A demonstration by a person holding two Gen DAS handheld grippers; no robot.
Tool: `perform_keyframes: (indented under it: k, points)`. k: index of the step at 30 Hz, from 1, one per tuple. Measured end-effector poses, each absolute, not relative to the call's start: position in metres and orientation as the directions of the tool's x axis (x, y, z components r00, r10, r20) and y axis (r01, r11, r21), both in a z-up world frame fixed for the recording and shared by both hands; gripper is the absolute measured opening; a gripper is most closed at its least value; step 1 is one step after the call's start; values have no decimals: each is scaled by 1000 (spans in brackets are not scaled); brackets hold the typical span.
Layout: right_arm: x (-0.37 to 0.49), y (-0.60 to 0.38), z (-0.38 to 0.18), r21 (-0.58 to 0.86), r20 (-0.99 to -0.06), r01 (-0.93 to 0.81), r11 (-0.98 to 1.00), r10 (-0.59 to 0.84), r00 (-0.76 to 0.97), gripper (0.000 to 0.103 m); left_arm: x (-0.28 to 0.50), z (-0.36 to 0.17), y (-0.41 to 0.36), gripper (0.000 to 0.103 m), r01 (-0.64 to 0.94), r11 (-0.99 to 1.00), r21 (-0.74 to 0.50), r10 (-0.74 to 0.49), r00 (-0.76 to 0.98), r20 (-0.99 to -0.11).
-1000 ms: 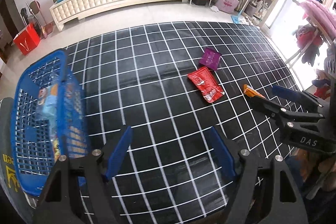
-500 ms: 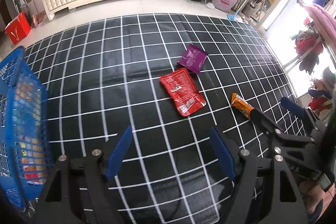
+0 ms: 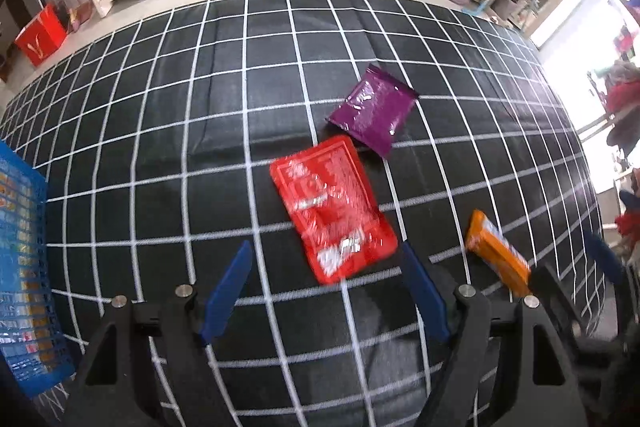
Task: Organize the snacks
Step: 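Move both tools back toward the red, purple and orange packets, then lower the left tool onto the red packet and close it, then grasp the purple packet with the right tool while the left tool holds the red packet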
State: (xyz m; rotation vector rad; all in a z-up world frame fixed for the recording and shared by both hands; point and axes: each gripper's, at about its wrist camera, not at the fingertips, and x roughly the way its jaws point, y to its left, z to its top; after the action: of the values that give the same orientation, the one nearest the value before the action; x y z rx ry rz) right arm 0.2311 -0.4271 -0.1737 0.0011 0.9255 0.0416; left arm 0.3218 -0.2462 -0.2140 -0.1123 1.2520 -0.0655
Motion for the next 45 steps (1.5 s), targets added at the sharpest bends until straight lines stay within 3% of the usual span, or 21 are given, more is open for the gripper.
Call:
perform_keyframes:
  k: [22, 25, 27, 33, 37, 39, 41, 45]
  points:
    - [237, -441, -180, 117, -821, 10, 993, 90, 564, 102, 364, -253, -261, 78, -88, 996, 7, 32, 294, -955]
    - [237, -442, -180, 124, -821, 17, 992, 93, 563, 102, 357, -255, -264, 66, -70, 998, 5, 26, 295, -955]
    - [236, -439, -179, 91, -817, 18, 996, 64, 573, 102, 351, -254, -267, 53, -37, 999, 2, 13, 300, -954]
    - [237, -438, -179, 116, -818, 17, 993, 86, 569, 102, 340, -250, -265, 33, 32, 999, -36, -44, 307, -951]
    - [238, -439, -179, 128, -820, 22, 992, 93, 565, 102, 335, -246, -263, 27, 67, 997, -41, -60, 299, -952]
    - [237, -438, -179, 130, -821, 21, 991, 95, 563, 102, 334, -240, -262, 10, 84, 994, -66, -89, 311, -946]
    - [237, -435, -178, 124, -819, 16, 992, 93, 567, 102, 331, -229, -262, 0, 92, 989, -113, -136, 318, -938]
    - [236, -429, -177, 110, -810, -2, 994, 91, 580, 102, 326, -217, -255, 0, 106, 984, -141, -169, 339, -925]
